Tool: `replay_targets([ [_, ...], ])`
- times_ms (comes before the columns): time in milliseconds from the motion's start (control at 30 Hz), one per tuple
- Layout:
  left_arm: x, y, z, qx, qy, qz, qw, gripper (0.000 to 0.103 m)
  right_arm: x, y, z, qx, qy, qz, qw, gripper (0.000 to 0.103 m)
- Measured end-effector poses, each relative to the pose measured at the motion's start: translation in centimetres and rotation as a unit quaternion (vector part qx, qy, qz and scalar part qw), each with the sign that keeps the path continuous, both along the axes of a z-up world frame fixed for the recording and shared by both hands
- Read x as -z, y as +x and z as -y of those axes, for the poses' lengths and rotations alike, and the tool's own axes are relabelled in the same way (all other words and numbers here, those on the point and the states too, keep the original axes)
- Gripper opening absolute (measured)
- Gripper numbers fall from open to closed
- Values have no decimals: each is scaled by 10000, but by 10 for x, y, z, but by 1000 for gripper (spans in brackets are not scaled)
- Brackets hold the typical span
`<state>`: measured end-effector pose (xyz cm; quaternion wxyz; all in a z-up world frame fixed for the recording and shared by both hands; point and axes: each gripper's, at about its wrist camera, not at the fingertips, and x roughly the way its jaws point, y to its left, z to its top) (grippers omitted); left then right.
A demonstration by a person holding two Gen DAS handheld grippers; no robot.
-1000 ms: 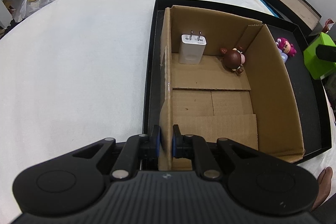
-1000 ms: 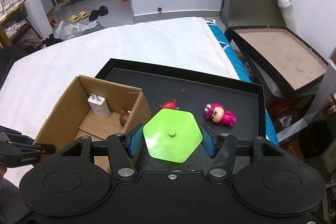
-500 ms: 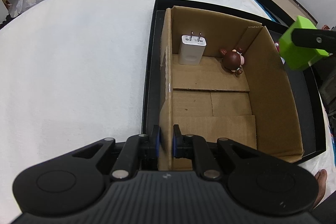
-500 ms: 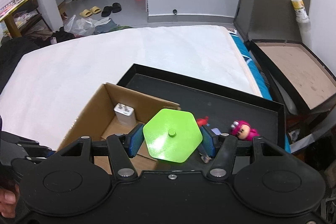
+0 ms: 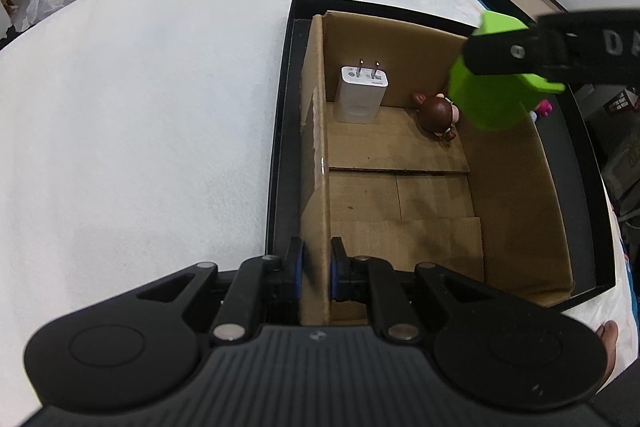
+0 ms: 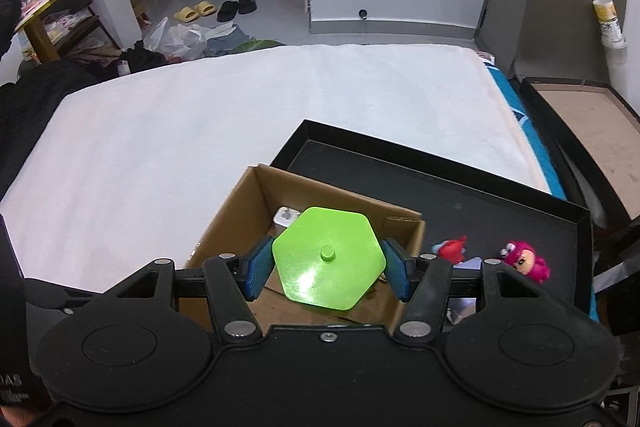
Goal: Organize rigid objects
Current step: 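Lift the green block with the right tool, carry it into the box, release, then move the right tool to the red-haired figure and close on it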
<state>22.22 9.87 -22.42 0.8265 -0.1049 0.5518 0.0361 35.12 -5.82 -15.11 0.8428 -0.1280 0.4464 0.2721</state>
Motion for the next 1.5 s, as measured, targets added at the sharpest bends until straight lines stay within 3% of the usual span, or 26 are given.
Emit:
replay_targets([
  [700,0,4,-7,-65,-137,-88,9998,12,20,4,-34,-42,379,-495,9980,57],
  [833,1,4,-6,-76,-128,-98,9998,12,27,12,-32,219,618,-852,9942,58],
  [1067,-1,4,-6,-106,-120,-105,9998,12,21,12,-19,313,855,-1033,9905,66],
  [1267,-1,4,-5,-91,-84,-122,9998,12,9,11,-3,296,969,-1007,9897,81],
  [1500,-1,5,-2,-101,-27,-144,9998,11,-5,15,19,337,1090,-865,9897,81],
])
